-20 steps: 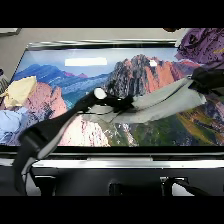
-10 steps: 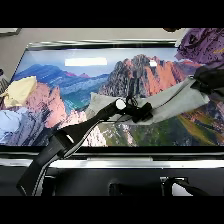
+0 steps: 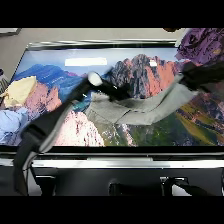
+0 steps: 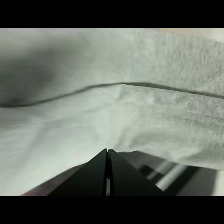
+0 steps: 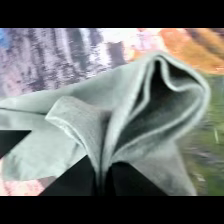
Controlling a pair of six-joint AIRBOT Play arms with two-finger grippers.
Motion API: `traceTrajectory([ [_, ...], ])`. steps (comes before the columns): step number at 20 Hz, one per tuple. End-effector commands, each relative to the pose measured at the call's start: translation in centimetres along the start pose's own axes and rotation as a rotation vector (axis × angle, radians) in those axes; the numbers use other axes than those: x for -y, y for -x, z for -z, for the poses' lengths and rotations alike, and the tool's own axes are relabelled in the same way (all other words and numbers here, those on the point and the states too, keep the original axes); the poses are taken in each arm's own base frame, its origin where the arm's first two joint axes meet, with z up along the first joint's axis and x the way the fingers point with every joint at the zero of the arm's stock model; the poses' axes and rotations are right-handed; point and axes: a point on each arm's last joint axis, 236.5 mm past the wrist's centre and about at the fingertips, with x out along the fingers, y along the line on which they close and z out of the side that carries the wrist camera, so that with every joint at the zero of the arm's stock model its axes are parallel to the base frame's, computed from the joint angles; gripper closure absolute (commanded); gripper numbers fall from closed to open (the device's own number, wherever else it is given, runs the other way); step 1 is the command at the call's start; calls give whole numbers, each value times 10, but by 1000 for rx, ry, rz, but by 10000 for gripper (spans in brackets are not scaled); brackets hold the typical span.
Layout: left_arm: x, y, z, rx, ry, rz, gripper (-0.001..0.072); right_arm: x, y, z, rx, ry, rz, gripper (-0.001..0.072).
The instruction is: Fold the clothes and pants, and hang the long-sleeved shirts on hangers.
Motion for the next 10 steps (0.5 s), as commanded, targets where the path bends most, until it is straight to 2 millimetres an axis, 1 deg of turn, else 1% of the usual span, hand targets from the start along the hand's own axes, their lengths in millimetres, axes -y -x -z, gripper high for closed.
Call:
traceTrajectory([
  [1, -65, 135, -32, 102, -89, -295, 688, -79, -30, 28, -3, 16, -76, 678],
  [2, -75, 173, -38, 143, -96, -338, 688, -103, -44, 42, -9, 38, -87, 678],
  [4, -86, 234, -42, 207, -81, -368, 688, -144, -76, 72, -26, 82, -106, 678],
  [5, -91, 261, -44, 243, -62, -374, 688, -162, -93, 88, -41, 97, -117, 678],
  [6, -95, 284, -45, 277, -44, -379, 687, -178, -112, 105, -62, 106, -132, 677],
  [7, -98, 304, -46, 314, -32, -383, 687, -190, -131, 122, -87, 105, -138, 677],
  [8, -102, 322, -48, 350, -23, -387, 687, -197, -150, 136, -111, 99, -137, 677],
  [10, -108, 348, -49, 401, -4, -394, 687, -205, -181, 156, -144, 106, -139, 677],
])
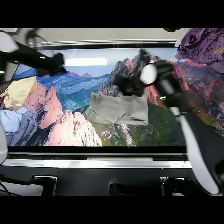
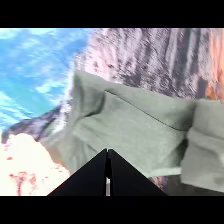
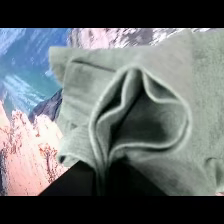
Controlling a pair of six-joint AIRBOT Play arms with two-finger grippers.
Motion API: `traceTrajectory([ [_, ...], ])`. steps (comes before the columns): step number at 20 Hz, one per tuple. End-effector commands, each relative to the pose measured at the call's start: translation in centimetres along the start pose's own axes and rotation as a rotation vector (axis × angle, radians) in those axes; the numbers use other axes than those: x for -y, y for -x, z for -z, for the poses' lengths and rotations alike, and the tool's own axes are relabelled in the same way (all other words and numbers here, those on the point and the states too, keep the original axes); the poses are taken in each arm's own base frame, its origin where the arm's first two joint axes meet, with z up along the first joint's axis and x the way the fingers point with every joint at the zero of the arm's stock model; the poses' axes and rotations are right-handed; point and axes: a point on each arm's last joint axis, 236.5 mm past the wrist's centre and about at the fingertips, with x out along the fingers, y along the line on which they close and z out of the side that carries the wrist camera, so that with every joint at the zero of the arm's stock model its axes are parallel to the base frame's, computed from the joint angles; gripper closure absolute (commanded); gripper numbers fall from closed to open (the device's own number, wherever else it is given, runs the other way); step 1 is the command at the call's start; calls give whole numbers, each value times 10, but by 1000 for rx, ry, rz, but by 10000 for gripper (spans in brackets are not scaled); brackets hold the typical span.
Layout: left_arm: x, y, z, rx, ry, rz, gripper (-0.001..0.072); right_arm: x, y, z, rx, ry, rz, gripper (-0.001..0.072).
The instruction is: Fold the clothes and pants, and hang the long-sleeved shirts on hangers.
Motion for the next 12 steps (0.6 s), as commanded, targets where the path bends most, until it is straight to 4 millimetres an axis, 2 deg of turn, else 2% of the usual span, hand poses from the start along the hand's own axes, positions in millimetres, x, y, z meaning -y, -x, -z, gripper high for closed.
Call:
traceTrajectory([
  [1, -38, 49, -14, 84, 44, -55, 687, -25, -64, 33, -39, -3, -22, 677],
  [4, -47, 54, -15, 85, 49, -67, 686, -20, -95, 47, -90, -24, -18, 676],
  [8, -53, 44, -7, 47, 57, -76, 686, -22, -109, 44, -75, -23, -39, 675],
  [9, -55, 41, -5, 37, 60, -78, 686, -25, -110, 43, -69, -30, -52, 636],
  [11, -57, 37, -2, 26, 52, -81, 686, -31, -109, 42, -68, -27, -80, 479],
  [12, -57, 37, -2, 25, 51, -82, 685, -38, -107, 46, -85, -14, -108, 370],
])
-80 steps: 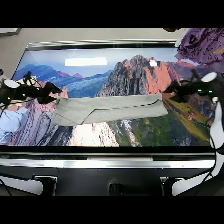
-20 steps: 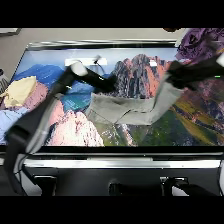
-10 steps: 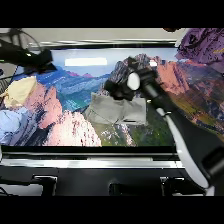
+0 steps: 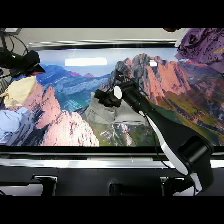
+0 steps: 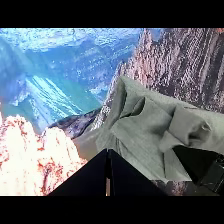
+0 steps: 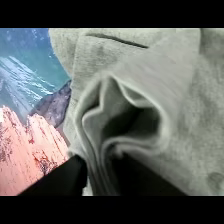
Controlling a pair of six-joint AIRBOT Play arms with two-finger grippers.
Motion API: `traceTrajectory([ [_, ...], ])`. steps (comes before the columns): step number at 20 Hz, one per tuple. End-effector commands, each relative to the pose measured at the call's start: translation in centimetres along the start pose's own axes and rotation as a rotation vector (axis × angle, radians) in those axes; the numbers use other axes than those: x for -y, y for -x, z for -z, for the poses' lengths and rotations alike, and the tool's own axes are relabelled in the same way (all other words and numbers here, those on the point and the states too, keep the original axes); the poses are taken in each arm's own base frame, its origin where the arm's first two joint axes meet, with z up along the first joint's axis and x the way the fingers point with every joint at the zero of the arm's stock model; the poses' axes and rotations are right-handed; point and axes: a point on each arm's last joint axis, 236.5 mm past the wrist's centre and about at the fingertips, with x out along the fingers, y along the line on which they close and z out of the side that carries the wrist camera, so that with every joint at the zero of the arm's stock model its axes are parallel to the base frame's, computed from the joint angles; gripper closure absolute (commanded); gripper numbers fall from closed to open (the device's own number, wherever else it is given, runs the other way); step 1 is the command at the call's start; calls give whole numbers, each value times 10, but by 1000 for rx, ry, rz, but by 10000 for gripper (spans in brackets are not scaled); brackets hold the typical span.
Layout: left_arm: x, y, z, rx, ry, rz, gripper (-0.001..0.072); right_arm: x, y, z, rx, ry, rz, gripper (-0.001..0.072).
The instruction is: Fold the clothes and pants, and hang the long-sleeved shirts on hangers.
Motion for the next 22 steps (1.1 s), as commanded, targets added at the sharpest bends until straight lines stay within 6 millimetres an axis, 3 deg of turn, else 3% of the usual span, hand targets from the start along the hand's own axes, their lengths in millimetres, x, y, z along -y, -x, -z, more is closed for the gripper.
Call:
traceTrajectory([
  [1, -4, -4, 3, -14, -3, -7, 686, -19, 1, 6, -29, 36, -76, 214],
  [2, -4, -5, 3, -16, -2, -8, 686, -25, 7, 7, -36, 73, -87, 126],
  [4, -5, -6, 3, -19, -1, -8, 686, -33, 32, -1, -33, 98, -99, 117],
  [6, -5, -6, 3, -19, -16, -8, 686, -30, 64, -21, -20, 102, -104, 116],
  [10, -5, -6, 3, -19, -19, -8, 686, -1, 137, -76, 57, 101, -123, 116],
  [13, -5, -6, 3, -18, -19, -8, 686, 63, 173, -107, 65, 133, -43, 70],
  [17, -5, -6, 3, -18, -19, -8, 686, 160, 194, -127, 12, 99, -71, 59],
  [19, -5, -6, 3, -18, -19, -8, 686, 209, 187, -120, -20, 8, -148, 59],
  [22, -5, -6, 3, -17, -18, -9, 685, 257, 155, -82, -97, -130, -263, 63],
])
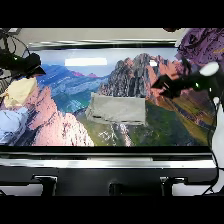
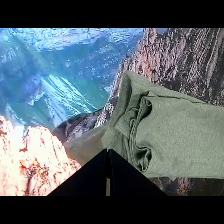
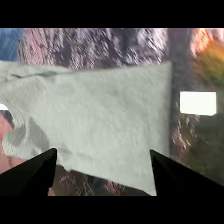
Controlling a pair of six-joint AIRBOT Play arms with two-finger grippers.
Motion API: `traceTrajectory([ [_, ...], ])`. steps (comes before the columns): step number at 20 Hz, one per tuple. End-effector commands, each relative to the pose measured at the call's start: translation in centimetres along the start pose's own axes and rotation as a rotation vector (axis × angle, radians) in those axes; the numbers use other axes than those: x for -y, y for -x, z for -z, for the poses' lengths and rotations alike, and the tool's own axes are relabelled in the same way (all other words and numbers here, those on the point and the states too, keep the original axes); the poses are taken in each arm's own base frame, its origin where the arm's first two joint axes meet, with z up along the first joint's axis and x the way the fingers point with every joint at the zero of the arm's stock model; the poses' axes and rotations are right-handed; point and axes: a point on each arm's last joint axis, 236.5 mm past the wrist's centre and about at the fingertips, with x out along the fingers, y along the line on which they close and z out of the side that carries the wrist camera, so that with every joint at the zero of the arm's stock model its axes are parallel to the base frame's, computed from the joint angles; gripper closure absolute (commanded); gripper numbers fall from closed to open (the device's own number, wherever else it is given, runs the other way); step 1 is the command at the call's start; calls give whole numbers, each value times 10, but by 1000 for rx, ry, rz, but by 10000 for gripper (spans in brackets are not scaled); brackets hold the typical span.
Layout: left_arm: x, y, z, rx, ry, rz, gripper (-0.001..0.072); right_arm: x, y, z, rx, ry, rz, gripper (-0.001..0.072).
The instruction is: Fold the clothes and pants, and hang the long-sleeved shirts on hangers.
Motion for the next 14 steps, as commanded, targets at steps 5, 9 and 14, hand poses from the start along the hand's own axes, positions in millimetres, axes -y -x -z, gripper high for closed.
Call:
traceTrajectory([
  [5, 0, 0, 0, 1, 1, 0, 685, 76, -72, 61, -128, -129, -177, 162],
  [9, 0, 0, 0, 1, 1, 0, 685, 74, -104, 62, -134, -140, -220, 181],
  [14, 0, 0, 0, 1, 4, 0, 685, 63, -133, 70, -150, -98, -188, 349],
])
